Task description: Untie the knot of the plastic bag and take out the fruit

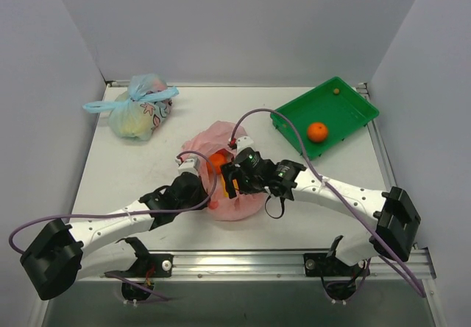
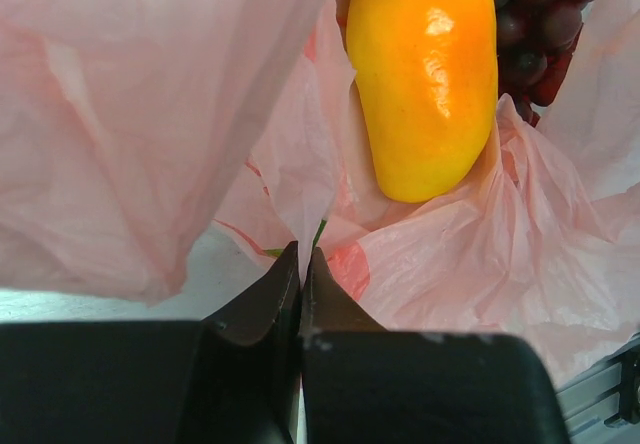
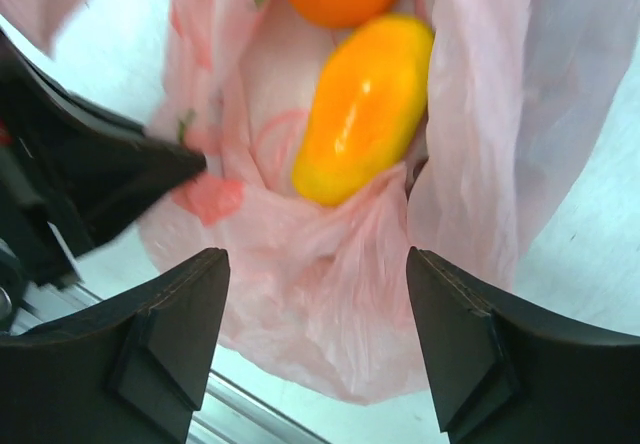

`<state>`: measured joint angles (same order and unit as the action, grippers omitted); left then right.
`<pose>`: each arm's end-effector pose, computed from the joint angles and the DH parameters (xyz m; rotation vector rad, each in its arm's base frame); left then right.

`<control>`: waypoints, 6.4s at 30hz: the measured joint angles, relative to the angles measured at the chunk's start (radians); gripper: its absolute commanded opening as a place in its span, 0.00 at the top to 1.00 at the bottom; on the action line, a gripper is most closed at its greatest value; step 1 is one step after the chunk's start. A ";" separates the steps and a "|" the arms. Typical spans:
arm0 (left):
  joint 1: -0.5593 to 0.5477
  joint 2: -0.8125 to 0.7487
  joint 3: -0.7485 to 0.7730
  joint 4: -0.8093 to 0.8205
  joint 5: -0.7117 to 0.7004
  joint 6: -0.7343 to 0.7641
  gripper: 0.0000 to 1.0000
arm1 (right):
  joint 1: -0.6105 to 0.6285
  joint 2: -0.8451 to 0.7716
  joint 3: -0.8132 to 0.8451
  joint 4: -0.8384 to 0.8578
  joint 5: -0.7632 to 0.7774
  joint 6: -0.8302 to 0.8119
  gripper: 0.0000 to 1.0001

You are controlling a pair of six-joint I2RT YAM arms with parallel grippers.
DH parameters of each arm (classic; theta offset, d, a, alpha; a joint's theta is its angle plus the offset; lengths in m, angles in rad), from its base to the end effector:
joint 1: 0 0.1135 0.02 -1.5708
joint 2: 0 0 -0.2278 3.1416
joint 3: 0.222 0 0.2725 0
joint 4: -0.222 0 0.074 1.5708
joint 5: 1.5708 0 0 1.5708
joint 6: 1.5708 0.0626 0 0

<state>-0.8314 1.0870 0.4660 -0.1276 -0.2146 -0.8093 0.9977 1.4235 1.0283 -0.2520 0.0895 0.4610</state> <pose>0.1879 -0.1862 0.1173 -0.0850 2.3702 -0.5813 0.2020 0.3026 0.2097 -0.5621 2.2382 0.6881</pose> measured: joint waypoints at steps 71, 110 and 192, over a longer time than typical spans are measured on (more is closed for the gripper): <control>-0.038 0.008 -0.031 0.029 -0.071 -0.065 0.93 | -0.060 0.414 0.142 0.220 -0.014 0.078 0.21; 0.030 0.028 -0.051 0.071 -0.065 -0.040 0.93 | -0.859 0.075 0.079 0.290 -0.080 -0.055 0.72; 0.006 -0.061 -0.026 -0.020 -0.045 -0.076 0.93 | -0.211 0.611 0.329 0.432 -0.211 -0.051 0.53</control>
<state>-0.8249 1.0260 0.4404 -0.1474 -0.2592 -0.8848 0.7864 2.0342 1.3571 0.1802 -0.1219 0.4095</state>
